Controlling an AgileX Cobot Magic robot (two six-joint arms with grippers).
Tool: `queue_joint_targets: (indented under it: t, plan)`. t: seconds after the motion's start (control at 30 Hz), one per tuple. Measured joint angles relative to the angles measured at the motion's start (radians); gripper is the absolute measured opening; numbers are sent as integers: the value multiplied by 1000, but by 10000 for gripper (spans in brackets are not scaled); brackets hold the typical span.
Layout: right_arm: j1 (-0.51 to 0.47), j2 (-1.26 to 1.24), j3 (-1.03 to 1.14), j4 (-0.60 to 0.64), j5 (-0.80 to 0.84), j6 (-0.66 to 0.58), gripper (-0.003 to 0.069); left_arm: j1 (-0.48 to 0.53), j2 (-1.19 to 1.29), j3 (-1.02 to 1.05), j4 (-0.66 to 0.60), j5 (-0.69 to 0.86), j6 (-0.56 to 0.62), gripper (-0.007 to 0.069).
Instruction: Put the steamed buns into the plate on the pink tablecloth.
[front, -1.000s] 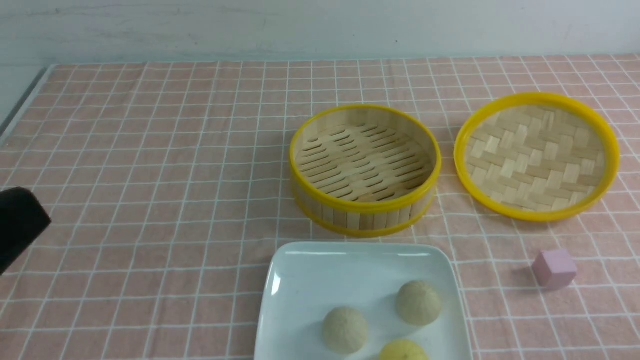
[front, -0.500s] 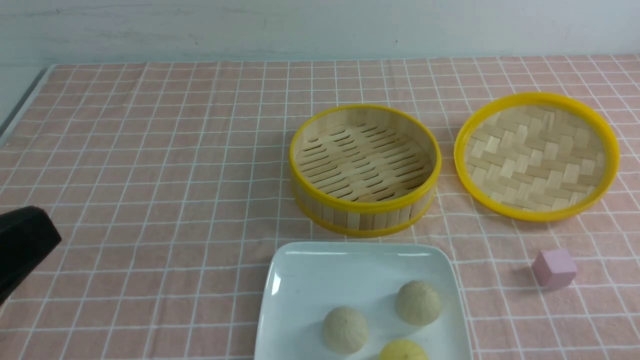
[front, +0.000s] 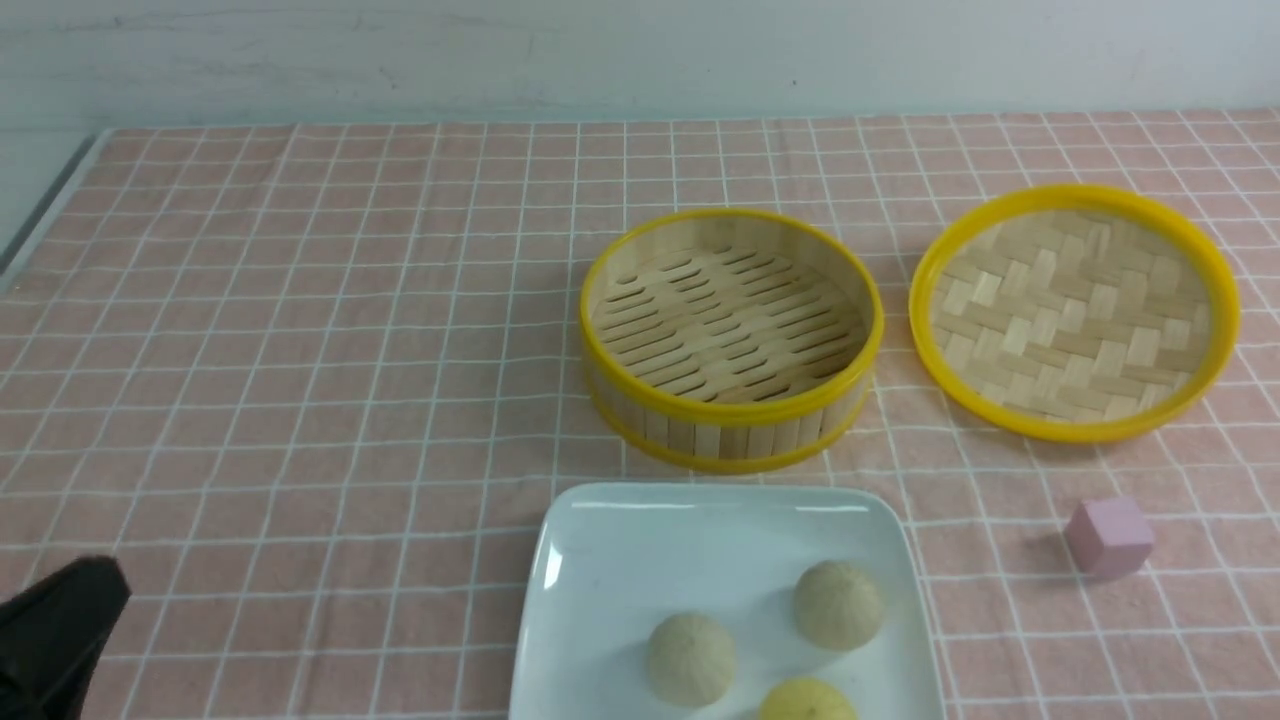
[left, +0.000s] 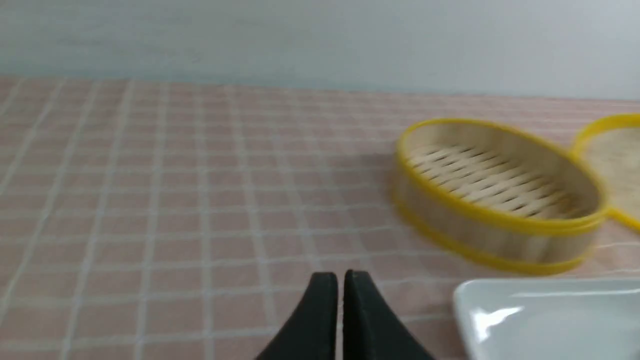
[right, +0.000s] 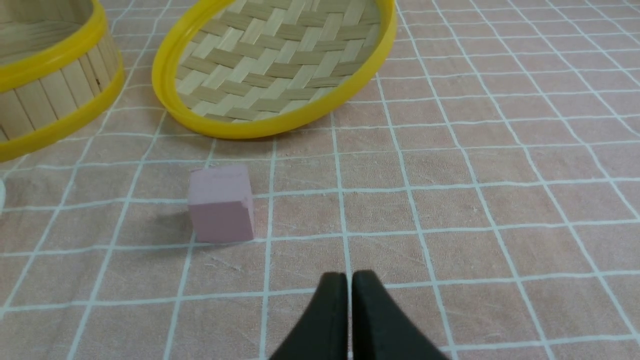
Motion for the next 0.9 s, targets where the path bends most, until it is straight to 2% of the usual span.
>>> queue_joint_targets:
  t: [0.07,0.2,0.43,0.9]
  plan:
    - [0,0,0,0,0,0,36,123,-51,101,18,22,3,52]
    - [0,0,0,0,0,0,36,201,-171,188,47,63,6,54]
    - [0,0,0,0,0,0,36,191,-223,194,52,126,7,57]
    - [0,0,0,-1,0,0,36,188,-223,194,52,130,7,71]
